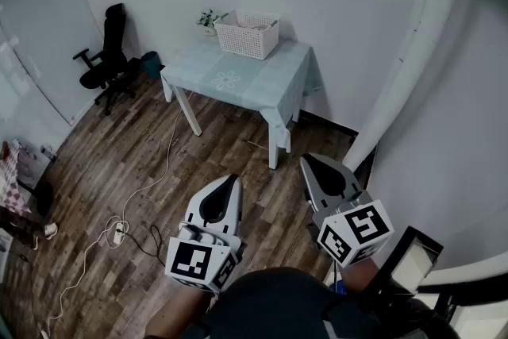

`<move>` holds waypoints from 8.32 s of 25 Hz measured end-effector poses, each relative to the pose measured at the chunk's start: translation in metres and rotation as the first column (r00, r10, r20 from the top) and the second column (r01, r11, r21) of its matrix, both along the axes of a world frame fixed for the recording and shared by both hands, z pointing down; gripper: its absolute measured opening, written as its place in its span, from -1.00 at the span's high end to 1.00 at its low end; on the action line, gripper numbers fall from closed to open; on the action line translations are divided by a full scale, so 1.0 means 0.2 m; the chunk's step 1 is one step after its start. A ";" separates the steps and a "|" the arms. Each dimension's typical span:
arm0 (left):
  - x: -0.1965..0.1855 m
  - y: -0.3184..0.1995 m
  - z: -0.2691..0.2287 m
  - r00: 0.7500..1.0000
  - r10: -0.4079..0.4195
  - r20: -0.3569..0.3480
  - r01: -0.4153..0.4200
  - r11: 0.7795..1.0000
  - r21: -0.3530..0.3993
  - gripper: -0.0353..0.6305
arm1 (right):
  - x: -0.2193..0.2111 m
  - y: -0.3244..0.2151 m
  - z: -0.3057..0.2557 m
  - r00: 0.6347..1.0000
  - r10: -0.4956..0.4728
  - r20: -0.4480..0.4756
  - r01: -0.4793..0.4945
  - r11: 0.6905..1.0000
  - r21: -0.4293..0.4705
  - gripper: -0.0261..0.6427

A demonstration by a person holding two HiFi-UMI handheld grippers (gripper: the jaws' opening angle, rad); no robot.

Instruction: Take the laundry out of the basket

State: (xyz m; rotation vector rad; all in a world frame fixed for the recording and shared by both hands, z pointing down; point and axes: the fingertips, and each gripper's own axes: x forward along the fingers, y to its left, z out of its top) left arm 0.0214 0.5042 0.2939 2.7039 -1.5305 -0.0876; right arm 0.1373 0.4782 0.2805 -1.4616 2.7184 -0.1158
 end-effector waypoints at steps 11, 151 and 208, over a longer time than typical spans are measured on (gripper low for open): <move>-0.12 0.02 0.06 1.000 0.027 0.006 -0.027 0.999 -0.029 0.87 | -0.11 0.01 0.01 1.000 0.022 -0.014 -0.022 1.000 -0.002 0.87; -0.50 -4.09 0.19 0.993 0.112 0.040 -0.106 0.987 -0.122 0.87 | -0.44 -4.07 0.18 0.984 0.055 -0.170 -0.060 0.998 -0.027 0.87; -0.77 -5.20 0.84 0.979 0.206 -0.001 -0.189 0.895 -0.404 0.87 | -0.88 -5.25 2.09 0.370 -0.757 -0.538 0.007 0.582 -0.813 -0.75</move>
